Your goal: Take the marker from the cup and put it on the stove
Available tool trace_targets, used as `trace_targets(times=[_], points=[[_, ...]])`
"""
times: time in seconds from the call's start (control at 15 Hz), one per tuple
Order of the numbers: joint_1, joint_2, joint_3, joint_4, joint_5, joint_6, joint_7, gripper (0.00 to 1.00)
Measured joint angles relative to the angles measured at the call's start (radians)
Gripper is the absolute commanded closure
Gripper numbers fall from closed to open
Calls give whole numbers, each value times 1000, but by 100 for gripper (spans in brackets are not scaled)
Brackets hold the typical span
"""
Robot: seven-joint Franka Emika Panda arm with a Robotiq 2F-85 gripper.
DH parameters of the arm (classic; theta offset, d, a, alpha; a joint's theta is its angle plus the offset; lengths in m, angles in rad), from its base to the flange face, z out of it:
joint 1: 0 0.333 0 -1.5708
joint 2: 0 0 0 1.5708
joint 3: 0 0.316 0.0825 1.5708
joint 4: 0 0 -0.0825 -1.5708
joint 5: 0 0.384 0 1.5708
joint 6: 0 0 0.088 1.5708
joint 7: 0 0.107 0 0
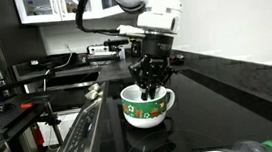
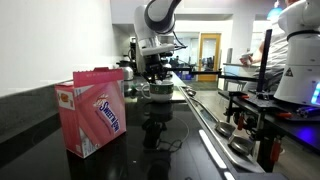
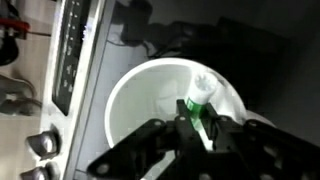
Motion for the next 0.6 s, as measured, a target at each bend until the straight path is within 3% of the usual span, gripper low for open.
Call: trace_targets(times=[0.27, 0.6], points=[[9, -29, -12, -7, -38, -2, 0, 95], [40, -175, -15, -66, -146, -86, 0, 95]])
